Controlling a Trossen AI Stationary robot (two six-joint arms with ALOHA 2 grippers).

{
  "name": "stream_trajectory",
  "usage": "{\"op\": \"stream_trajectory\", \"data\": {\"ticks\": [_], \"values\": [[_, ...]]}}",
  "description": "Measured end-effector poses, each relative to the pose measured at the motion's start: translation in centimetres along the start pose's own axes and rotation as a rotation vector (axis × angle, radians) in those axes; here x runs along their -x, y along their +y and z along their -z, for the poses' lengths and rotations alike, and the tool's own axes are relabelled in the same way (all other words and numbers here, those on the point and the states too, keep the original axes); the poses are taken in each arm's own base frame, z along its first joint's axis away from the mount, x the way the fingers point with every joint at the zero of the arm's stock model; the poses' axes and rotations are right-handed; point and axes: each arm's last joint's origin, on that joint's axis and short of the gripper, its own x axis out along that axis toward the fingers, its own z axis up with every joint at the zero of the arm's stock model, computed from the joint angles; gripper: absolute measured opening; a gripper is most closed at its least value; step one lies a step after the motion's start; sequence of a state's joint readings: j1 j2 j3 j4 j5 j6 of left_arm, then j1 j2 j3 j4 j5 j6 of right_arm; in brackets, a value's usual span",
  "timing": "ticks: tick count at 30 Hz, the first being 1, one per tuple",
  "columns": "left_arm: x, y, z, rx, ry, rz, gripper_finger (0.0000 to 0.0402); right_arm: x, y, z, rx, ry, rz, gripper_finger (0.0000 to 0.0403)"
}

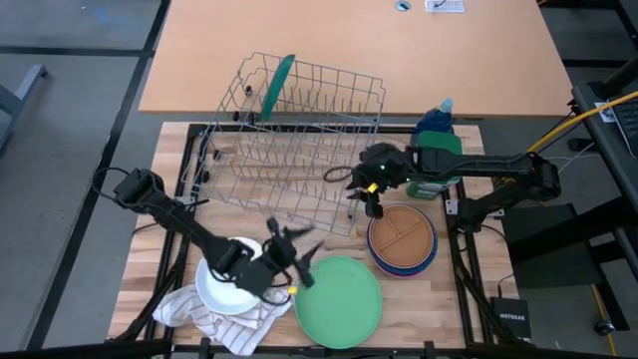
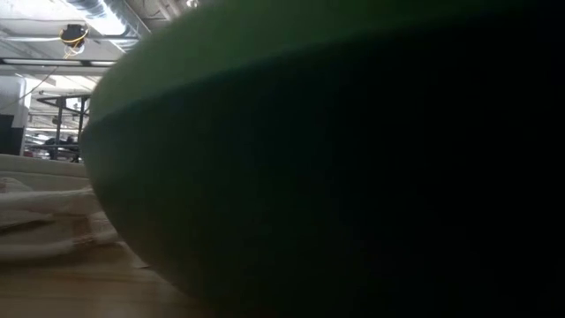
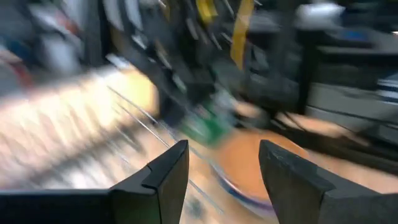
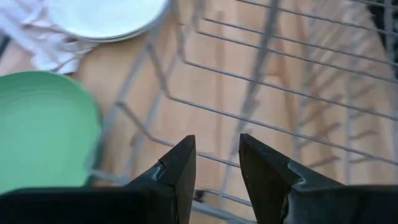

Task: Sort dishes
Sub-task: Put the green plate in the dish rack

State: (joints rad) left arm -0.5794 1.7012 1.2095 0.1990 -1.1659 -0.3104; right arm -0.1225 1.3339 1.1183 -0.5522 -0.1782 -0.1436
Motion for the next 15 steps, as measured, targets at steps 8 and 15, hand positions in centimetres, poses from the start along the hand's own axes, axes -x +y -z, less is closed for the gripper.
{"op": "stream_trajectory", "data": {"ticks": [8, 15], "values": [[0.4, 1.8, 4.3, 0.247, 0.416, 0.044, 0.0184, -0.4, 5.7, 0.3, 0.105, 0.068, -0.160, 0.0127], [-0.8, 3.3, 6.1, 0.398, 0.729, 0.061, 0.0184, -0.1, 11.7, 1.0, 0.135, 0.114, -0.216, 0.0127]]}}
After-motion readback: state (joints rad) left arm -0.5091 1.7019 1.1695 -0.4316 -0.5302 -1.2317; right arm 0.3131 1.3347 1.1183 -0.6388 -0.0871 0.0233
